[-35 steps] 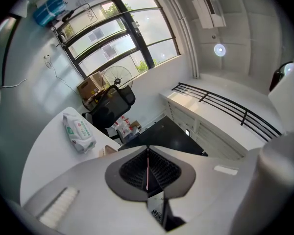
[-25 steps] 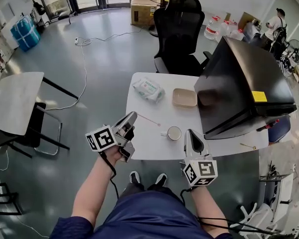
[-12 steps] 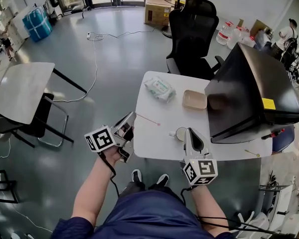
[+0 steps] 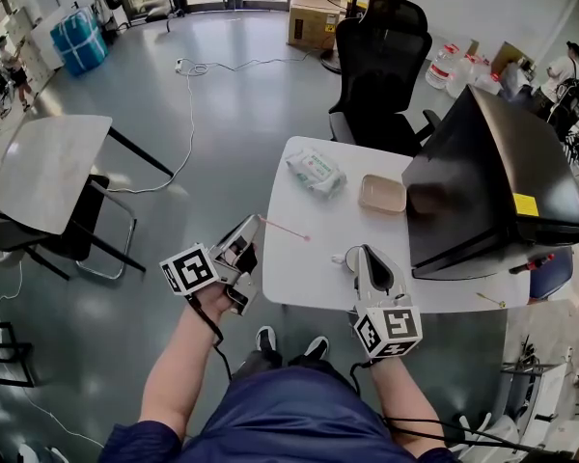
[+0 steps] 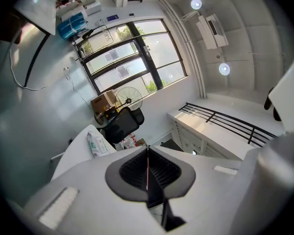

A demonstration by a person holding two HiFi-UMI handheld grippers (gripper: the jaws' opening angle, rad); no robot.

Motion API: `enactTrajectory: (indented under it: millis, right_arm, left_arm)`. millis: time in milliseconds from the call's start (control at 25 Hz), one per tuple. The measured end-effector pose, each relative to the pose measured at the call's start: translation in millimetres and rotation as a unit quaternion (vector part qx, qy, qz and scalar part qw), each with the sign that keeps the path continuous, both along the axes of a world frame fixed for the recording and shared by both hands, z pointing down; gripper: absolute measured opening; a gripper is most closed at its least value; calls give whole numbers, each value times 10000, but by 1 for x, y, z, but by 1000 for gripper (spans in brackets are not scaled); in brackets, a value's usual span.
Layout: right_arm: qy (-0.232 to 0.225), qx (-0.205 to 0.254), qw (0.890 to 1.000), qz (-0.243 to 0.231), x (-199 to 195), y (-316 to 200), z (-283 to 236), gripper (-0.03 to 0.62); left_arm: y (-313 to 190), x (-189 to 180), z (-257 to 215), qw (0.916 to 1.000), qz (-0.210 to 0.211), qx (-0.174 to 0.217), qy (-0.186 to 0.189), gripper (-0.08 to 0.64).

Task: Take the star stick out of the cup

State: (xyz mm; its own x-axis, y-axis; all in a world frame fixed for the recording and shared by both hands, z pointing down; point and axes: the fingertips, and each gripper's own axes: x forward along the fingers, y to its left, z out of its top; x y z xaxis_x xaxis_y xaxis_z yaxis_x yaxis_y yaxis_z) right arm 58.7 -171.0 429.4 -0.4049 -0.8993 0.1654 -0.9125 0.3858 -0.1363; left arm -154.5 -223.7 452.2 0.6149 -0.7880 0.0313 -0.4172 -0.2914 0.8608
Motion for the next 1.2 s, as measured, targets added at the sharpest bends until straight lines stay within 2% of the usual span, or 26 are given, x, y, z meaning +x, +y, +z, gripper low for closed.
enactTrajectory:
  millis: [280, 720, 1200]
  right_arm:
    - [2, 105, 9999, -24, 4, -1, -6, 6]
    - [175, 123, 9998, 23, 17, 0, -9, 6]
    - [208, 83, 9997, 82, 22, 4, -9, 6]
  left_arm:
    - [1, 7, -9, 9995, 63, 79, 296, 11]
    - [3, 15, -23, 9989, 185, 280, 337, 11]
    - [3, 18, -23, 9987, 244, 248, 385, 10]
